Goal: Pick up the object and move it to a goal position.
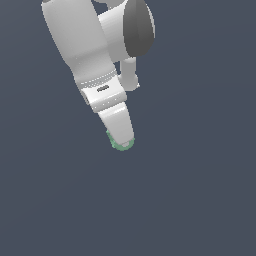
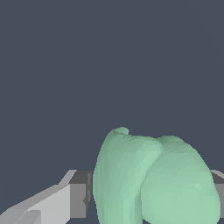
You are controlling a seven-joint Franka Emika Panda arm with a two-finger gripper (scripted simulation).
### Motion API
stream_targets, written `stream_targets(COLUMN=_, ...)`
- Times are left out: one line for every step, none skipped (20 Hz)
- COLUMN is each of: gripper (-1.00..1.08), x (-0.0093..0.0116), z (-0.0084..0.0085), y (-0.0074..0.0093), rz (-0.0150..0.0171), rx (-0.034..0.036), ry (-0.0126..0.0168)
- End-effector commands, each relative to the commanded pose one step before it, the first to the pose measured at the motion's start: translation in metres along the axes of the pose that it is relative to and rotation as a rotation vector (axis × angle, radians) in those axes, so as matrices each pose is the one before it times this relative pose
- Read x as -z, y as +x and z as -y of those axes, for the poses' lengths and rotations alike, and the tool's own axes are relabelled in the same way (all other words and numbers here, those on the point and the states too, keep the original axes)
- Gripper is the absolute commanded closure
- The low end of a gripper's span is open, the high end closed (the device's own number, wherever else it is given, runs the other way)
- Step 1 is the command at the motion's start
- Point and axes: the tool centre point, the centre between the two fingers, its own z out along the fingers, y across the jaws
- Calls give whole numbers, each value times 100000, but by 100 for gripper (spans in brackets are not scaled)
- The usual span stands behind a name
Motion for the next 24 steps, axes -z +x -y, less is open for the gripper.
stream_targets(gripper=108, x=1674, z=-599, y=-656, rz=-1884, rx=3886, ry=-1932)
stream_targets(gripper=108, x=685, z=-250, y=-279, rz=-772, rx=1564, ry=-772)
stream_targets(gripper=108, x=702, z=-256, y=-286, rz=-791, rx=1600, ry=-788)
stream_targets(gripper=108, x=716, z=-261, y=-293, rz=-807, rx=1629, ry=-801)
stream_targets(gripper=108, x=726, z=-264, y=-300, rz=-819, rx=1650, ry=-809)
stream_targets(gripper=108, x=733, z=-266, y=-304, rz=-828, rx=1664, ry=-814)
stream_targets(gripper=108, x=724, z=-262, y=-302, rz=-818, rx=1641, ry=-800)
stream_targets(gripper=108, x=707, z=-256, y=-297, rz=-800, rx=1600, ry=-777)
stream_targets(gripper=108, x=688, z=-249, y=-291, rz=-781, rx=1556, ry=-753)
stream_targets(gripper=108, x=668, z=-242, y=-284, rz=-760, rx=1510, ry=-727)
stream_targets(gripper=108, x=646, z=-235, y=-277, rz=-737, rx=1458, ry=-699)
stream_targets(gripper=108, x=622, z=-226, y=-269, rz=-713, rx=1403, ry=-669)
stream_targets(gripper=108, x=595, z=-218, y=-260, rz=-686, rx=1343, ry=-637)
stream_targets(gripper=108, x=567, z=-209, y=-249, rz=-657, rx=1279, ry=-604)
stream_targets(gripper=108, x=535, z=-199, y=-238, rz=-624, rx=1209, ry=-568)
stream_targets(gripper=108, x=501, z=-189, y=-224, rz=-589, rx=1134, ry=-530)
stream_targets(gripper=108, x=463, z=-176, y=-208, rz=-549, rx=1049, ry=-488)
stream_targets(gripper=108, x=421, z=-162, y=-191, rz=-503, rx=956, ry=-442)
stream_targets(gripper=108, x=380, z=-148, y=-173, rz=-456, rx=863, ry=-397)
stream_targets(gripper=108, x=341, z=-136, y=-156, rz=-414, rx=778, ry=-356)
stream_targets(gripper=108, x=304, z=-125, y=-141, rz=-373, rx=696, ry=-317)
stream_targets(gripper=108, x=271, z=-115, y=-126, rz=-337, rx=623, ry=-283)
stream_targets(gripper=108, x=243, z=-108, y=-112, rz=-306, rx=564, ry=-255)
stream_targets(gripper=108, x=218, z=-98, y=-101, rz=-277, rx=507, ry=-229)
